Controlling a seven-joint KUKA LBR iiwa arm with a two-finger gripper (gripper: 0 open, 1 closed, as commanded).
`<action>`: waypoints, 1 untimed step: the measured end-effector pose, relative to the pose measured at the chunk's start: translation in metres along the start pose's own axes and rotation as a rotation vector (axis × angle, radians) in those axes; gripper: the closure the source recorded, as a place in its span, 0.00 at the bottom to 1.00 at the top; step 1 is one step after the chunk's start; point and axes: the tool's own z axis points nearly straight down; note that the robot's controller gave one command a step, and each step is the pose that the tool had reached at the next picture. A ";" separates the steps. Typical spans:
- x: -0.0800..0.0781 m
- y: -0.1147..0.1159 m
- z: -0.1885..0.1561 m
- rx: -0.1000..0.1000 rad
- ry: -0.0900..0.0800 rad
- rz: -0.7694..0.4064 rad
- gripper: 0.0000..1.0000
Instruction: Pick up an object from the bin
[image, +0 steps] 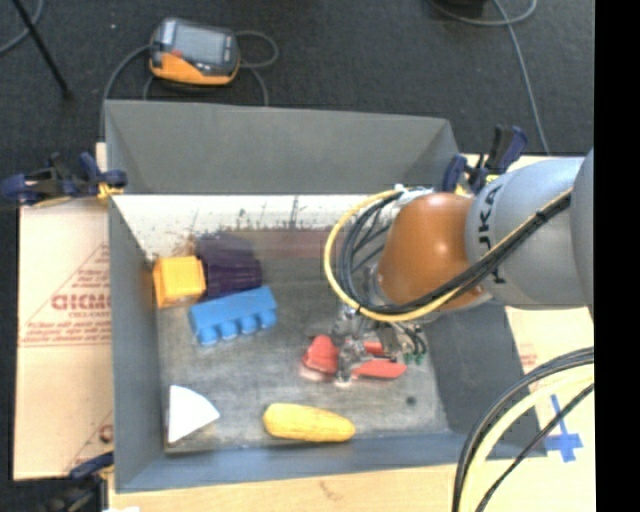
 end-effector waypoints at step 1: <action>0.000 0.000 0.000 0.000 0.000 0.000 1.00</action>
Offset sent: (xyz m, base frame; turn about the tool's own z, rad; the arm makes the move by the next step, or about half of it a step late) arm -0.0243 -0.0183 0.0865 0.2006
